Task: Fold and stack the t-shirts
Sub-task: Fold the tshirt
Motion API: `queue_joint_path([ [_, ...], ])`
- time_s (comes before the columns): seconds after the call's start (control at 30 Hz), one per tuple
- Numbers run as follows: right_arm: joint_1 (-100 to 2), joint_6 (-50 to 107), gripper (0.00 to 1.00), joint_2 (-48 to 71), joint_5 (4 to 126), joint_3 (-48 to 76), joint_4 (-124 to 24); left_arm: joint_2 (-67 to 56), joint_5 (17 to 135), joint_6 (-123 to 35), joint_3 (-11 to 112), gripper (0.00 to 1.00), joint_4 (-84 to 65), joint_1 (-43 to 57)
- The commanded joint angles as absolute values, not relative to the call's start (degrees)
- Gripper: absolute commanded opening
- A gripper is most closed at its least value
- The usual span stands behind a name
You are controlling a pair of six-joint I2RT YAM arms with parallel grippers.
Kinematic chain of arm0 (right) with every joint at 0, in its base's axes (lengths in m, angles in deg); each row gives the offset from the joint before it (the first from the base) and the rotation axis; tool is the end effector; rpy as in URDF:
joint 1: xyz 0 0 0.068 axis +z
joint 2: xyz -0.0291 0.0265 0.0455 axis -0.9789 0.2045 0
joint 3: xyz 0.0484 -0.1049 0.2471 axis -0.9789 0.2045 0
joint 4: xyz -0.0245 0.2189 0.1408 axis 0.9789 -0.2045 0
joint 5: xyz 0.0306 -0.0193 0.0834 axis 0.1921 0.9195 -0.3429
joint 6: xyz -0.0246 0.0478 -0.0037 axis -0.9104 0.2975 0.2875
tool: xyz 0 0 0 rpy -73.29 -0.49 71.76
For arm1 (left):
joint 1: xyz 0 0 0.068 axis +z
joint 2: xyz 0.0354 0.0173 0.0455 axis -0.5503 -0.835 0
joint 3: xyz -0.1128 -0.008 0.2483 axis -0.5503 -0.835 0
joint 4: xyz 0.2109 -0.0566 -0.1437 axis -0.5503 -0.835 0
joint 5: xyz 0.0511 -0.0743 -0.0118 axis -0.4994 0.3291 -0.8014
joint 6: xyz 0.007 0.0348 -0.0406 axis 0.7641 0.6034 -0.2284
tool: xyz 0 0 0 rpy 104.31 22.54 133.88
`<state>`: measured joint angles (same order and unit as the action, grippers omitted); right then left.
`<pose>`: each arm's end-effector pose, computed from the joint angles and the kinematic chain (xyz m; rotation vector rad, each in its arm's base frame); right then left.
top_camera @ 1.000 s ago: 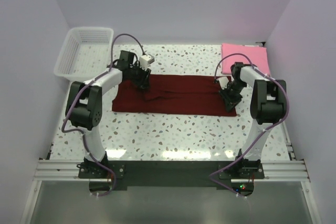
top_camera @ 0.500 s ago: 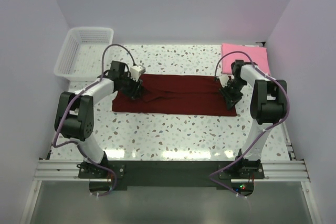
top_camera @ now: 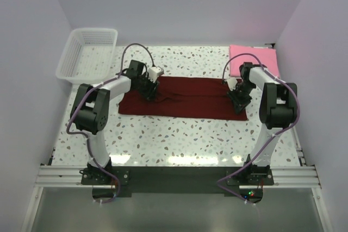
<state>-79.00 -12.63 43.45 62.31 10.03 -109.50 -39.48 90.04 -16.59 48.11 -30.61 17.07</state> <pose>0.3545 0.0011 0.1634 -0.8899 2.9984 0.2824 0.3711 -0.1228 0.1599 0.8394 2.4162 -0.5119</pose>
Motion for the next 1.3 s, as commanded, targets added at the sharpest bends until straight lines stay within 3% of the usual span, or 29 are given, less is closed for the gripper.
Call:
queue_joint_path([
  [0.0,-79.1,-13.7,0.30,41.1,63.3,10.8,-110.2,-42.1,92.1,-17.6,54.7,0.44,-28.0,16.5],
  [0.47,-79.0,-13.4,0.30,41.9,63.3,10.7,-110.2,-53.0,92.6,-22.0,72.3,0.51,-26.4,16.1],
  [0.93,-79.0,-12.9,0.30,41.2,62.1,9.1,-110.2,-39.9,92.1,-22.1,60.4,0.52,-25.4,21.6],
  [1.27,-78.6,-12.3,0.27,42.3,61.3,8.5,-110.1,-48.2,89.7,-22.1,66.4,0.52,-25.6,24.5],
])
